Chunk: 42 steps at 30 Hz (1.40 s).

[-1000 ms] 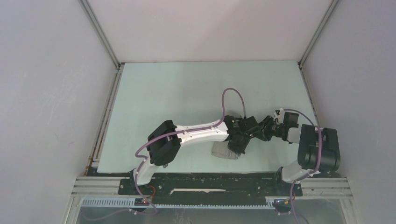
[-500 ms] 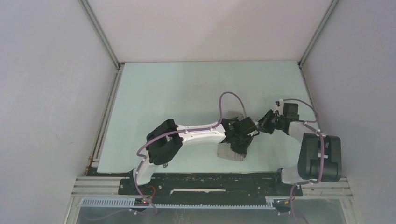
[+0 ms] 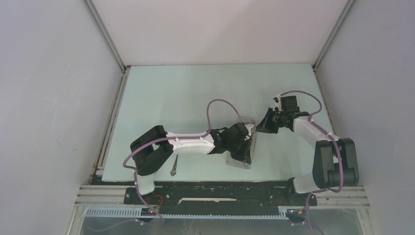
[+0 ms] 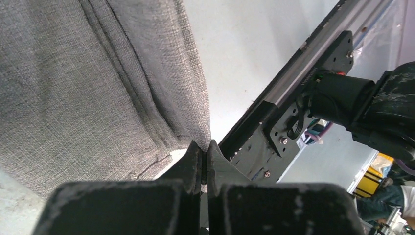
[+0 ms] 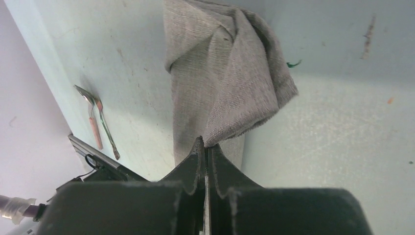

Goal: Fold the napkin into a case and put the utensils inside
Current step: Fold the 2/3-rectangle-folded napkin at the center of the board.

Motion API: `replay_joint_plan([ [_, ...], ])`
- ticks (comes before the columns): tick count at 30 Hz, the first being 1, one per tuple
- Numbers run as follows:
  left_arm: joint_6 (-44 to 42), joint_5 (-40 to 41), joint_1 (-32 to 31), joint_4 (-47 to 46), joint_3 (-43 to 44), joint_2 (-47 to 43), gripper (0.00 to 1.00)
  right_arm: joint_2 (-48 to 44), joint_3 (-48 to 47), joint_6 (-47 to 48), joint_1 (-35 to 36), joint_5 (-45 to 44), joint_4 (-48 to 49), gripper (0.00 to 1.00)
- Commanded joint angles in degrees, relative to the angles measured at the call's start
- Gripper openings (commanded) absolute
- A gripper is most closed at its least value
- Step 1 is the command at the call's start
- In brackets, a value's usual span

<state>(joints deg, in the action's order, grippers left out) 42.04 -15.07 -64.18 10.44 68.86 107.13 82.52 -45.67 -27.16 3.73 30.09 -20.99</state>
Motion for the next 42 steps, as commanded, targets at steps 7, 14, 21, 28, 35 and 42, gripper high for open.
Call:
replay_joint_plan([
  [7,2.6,-4.9,2.0,-11.1,-10.4,-6.7,0.0,5.8,-10.4,-1.7,9.0,-9.2,-4.5,0.0],
  [14,3.1,-5.8,4.1,-14.9,-15.7,-8.7,0.0,10.6,-15.8,-1.9,13.1,-12.6,-6.5,0.0],
  [21,3.2,-6.0,5.9,-16.3,-19.7,-10.5,0.0,16.1,-21.3,-2.3,16.1,-14.0,-7.9,0.0],
  [28,3.6,-6.4,8.2,-16.6,-22.5,-11.0,0.01,20.5,-23.7,-3.1,17.2,-14.5,-7.6,0.0],
  [35,3.3,-6.9,8.8,-16.5,-22.9,-10.5,0.03,23.8,-25.8,-3.9,18.0,-14.4,-7.6,0.0],
  [42,0.0,-2.5,8.9,-9.1,-21.8,-15.9,0.38,24.8,-25.9,-4.6,18.2,-14.5,-7.2,0.0],
])
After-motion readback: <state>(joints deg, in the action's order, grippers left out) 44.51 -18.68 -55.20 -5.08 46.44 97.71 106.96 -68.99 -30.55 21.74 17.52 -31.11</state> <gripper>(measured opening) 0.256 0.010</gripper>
